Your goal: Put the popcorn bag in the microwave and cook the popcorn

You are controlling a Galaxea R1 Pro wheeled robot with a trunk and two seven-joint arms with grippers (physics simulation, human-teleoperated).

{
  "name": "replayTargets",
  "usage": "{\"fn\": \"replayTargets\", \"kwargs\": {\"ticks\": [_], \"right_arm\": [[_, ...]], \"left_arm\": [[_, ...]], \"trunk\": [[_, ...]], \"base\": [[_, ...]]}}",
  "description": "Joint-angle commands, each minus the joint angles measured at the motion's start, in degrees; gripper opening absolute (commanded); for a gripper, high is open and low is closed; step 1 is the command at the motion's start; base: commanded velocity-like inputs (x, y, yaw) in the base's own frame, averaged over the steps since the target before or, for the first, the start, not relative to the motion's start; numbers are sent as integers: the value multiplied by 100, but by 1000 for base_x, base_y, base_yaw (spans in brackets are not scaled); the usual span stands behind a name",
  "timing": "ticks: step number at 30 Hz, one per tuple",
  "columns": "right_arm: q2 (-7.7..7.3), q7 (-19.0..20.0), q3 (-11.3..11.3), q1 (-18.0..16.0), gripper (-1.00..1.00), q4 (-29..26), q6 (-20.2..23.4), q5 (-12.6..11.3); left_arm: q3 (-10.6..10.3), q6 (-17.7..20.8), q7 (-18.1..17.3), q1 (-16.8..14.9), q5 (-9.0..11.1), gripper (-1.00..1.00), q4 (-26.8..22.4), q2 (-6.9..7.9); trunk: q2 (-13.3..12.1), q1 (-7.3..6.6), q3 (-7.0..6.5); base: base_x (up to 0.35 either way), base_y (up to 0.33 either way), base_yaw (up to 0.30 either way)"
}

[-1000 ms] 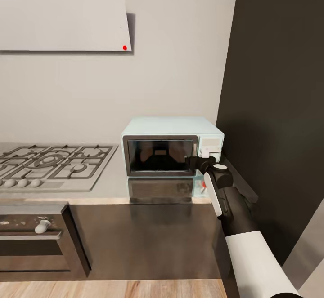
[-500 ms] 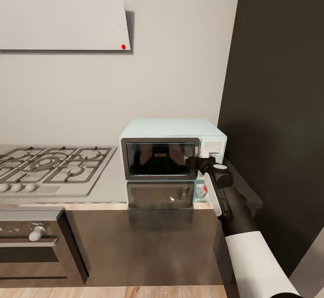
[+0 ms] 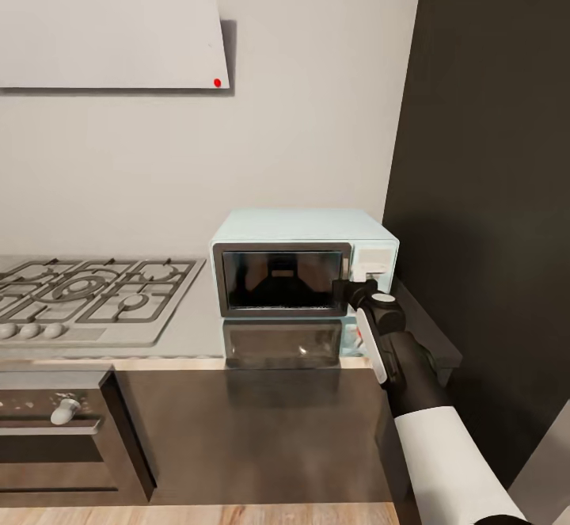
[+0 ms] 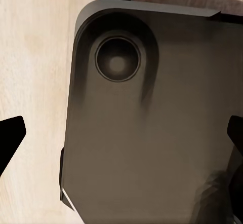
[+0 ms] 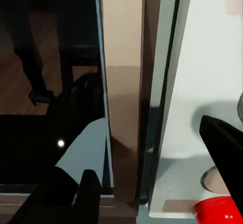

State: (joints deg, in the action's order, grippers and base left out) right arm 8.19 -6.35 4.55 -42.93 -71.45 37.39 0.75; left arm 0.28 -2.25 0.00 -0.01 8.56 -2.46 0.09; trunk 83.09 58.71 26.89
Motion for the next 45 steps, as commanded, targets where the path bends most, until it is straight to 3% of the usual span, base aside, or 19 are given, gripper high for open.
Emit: {"fn": "replayTargets", "kwargs": {"ticks": [1,10,16,36,45], "right_arm": [[-3,-39,22,-5,-100,101,-18,-113],[-2,-77,41,-5,-100,105,-129,-98],[7,-305,54,-5,-100,101,-109,-51],[7,-323,46,-5,-100,105,-129,-103],[7,-323,46,-5,-100,105,-135,-77]], "left_arm": [[-5,-12,0,-1,40,100,2,0],[-10,-12,0,-5,40,100,0,0],[-11,-12,0,-2,40,100,1,0],[-34,-12,0,-1,26,100,0,-11],[-37,-12,0,-2,-8,100,0,-19]], "trunk": [[-1,2,4],[-1,2,4],[-1,2,4],[-1,2,4],[-1,2,4]], "base": [[0,0,0],[0,0,0],[0,0,0],[-43,18,0],[-222,41,0]]}}
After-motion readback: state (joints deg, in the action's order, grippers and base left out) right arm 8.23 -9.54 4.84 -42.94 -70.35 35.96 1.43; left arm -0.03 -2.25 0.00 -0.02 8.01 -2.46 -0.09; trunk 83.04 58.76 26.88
